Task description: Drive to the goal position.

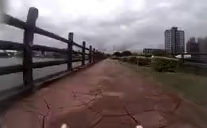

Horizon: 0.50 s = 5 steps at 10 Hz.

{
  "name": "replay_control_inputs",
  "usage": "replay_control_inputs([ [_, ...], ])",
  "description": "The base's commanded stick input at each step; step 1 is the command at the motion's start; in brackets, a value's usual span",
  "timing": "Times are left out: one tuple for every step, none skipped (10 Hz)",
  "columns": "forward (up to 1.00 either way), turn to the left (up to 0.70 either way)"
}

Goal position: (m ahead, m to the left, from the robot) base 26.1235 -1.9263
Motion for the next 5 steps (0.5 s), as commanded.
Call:
replay_control_inputs([
  [0.85, -0.33],
  [0.85, -0.26],
  [0.85, -0.03],
  [0.85, 0.01],
  [0.85, 0.01],
])
